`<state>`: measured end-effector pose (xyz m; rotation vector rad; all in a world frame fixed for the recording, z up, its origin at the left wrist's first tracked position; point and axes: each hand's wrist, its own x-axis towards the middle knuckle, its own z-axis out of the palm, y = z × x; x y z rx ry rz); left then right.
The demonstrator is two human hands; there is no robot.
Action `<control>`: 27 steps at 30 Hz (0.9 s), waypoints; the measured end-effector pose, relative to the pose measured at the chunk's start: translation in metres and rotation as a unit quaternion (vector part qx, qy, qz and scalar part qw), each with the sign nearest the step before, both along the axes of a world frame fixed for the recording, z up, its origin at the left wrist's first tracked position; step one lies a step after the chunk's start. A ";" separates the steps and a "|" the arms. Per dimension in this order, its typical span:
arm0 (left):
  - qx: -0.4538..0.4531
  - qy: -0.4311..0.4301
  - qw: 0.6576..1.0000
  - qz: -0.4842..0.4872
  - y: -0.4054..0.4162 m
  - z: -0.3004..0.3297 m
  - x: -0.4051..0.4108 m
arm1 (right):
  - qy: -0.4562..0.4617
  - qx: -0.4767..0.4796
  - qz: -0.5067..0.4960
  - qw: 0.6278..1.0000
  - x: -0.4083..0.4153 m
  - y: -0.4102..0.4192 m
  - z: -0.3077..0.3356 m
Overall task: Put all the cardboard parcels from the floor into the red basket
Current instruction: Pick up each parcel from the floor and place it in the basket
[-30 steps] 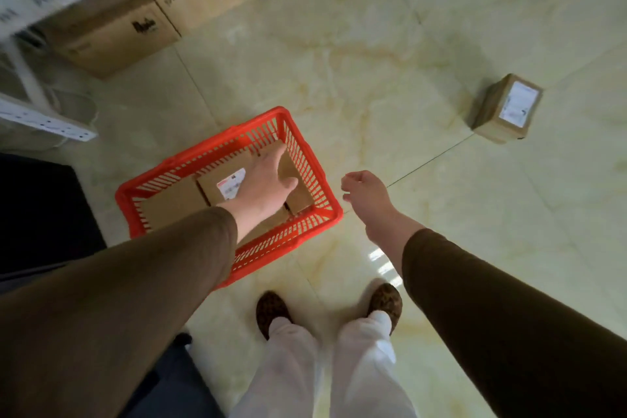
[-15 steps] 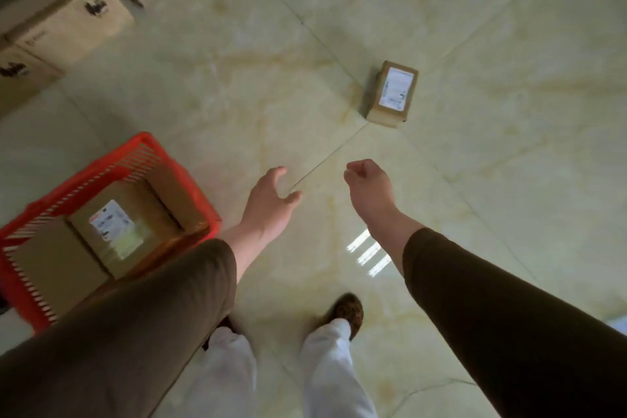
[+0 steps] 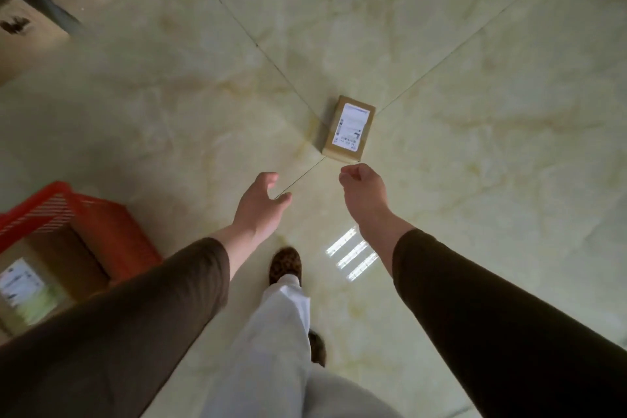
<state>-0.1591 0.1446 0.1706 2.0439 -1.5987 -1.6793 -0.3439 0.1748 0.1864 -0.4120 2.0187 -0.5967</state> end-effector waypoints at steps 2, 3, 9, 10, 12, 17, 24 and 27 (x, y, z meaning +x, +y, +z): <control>0.007 -0.002 1.000 -0.002 -0.015 -0.005 -0.023 | 0.008 0.004 0.004 1.000 -0.022 -0.013 -0.007; 0.010 -0.004 1.000 0.001 -0.022 -0.006 -0.034 | 0.015 0.009 0.011 1.000 -0.033 -0.018 -0.010; 0.024 -0.014 0.999 0.016 -0.052 -0.023 -0.100 | 0.037 0.023 0.068 0.997 -0.103 -0.056 -0.038; 0.028 -0.019 0.999 0.025 -0.053 -0.027 -0.109 | 0.036 0.030 0.076 0.996 -0.113 -0.062 -0.043; 0.034 -0.029 0.997 0.062 -0.056 -0.038 -0.126 | 0.023 0.034 0.101 0.994 -0.131 -0.077 -0.057; 0.072 -0.028 0.980 0.186 -0.060 -0.081 -0.169 | 0.018 0.012 0.189 0.982 -0.176 -0.118 -0.095; 0.142 -0.024 0.932 0.334 -0.072 -0.158 -0.206 | 0.041 0.031 0.315 0.948 -0.197 -0.178 -0.168; 0.187 0.004 0.904 0.385 -0.082 -0.191 -0.213 | 0.048 0.052 0.359 0.931 -0.197 -0.201 -0.201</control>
